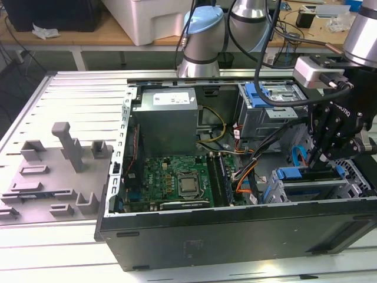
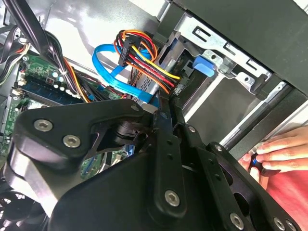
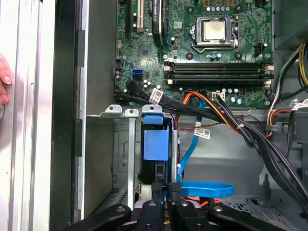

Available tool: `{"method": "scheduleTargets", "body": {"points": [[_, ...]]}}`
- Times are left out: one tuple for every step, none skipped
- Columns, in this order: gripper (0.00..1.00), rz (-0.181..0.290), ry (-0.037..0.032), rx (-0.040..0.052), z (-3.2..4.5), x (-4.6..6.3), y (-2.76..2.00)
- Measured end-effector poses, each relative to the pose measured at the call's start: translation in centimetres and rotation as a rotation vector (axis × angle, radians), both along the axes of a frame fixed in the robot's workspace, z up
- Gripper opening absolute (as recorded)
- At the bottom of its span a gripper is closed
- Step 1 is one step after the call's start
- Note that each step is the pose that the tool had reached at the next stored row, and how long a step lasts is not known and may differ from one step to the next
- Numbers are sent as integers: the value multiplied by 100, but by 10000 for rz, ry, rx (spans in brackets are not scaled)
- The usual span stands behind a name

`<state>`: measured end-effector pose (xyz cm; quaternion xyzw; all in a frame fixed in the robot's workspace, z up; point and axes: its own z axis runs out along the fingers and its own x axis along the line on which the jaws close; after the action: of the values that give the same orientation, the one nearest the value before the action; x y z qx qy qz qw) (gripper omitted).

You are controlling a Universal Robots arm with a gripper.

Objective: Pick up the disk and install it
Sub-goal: 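Insert the second disk wire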

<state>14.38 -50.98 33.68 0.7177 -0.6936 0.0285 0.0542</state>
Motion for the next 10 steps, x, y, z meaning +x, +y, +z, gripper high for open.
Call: {"method": "scheduleTargets", "body": {"points": [[16,0,0,-3,0,0,0],[16,0,0,-4,-1,0,0],[16,-1,0,-3,-5,0,0],[16,-1,0,-1,-9,0,0],[16,0,0,-2,-10,0,0],[16,0,0,-3,-10,0,0],[16,0,0,-3,-11,0,0],[16,0,0,-2,-11,0,0],[16,0,0,-1,-13,0,0],[16,0,0,-1,-13,0,0]]}}
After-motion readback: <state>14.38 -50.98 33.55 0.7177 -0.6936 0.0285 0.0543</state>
